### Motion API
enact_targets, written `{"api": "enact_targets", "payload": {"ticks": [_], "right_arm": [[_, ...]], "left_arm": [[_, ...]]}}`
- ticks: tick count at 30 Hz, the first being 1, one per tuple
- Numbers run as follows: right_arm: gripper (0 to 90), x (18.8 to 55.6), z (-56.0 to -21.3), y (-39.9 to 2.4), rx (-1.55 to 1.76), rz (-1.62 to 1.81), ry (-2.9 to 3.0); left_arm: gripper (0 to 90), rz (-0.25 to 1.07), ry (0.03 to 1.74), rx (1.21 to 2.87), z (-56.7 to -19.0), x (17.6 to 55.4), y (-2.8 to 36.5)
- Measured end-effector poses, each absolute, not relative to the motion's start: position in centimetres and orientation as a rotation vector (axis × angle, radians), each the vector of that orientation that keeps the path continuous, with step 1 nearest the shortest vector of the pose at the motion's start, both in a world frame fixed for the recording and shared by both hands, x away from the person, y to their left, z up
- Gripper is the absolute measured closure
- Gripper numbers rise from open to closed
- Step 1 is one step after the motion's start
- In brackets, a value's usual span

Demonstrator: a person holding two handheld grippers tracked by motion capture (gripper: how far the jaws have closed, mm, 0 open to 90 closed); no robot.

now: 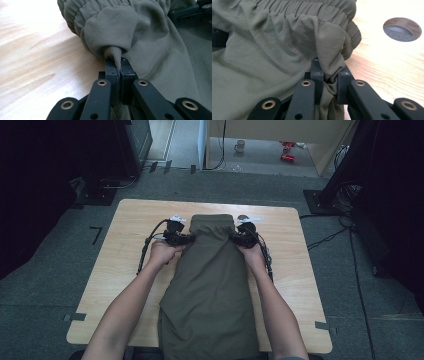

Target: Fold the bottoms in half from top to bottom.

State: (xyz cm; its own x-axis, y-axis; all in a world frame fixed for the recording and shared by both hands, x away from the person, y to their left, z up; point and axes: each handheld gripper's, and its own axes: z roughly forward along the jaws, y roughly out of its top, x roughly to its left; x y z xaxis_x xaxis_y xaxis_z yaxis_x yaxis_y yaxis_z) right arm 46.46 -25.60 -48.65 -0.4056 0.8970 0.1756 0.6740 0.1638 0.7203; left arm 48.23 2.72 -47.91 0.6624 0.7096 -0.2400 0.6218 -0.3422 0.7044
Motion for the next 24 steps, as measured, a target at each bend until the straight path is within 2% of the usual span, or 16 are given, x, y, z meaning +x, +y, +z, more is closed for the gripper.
{"api": "enact_targets", "payload": {"ticks": [12, 20, 24], "right_arm": [[81.8, 48.3, -44.9, -25.8, 1.503, 1.153, 2.120], [82.2, 49.0, -40.6, -26.2, 1.474, 1.246, 2.062], [82.2, 48.6, -40.4, -26.6, 1.489, 1.256, 2.095]], "left_arm": [[89.3, 0.198, 1.008, 2.032, -44.3, 50.1, 3.0], [89.3, 0.245, 0.966, 1.975, -40.1, 50.8, 3.4], [89.3, 0.218, 0.946, 2.010, -40.0, 50.2, 3.5]]}}
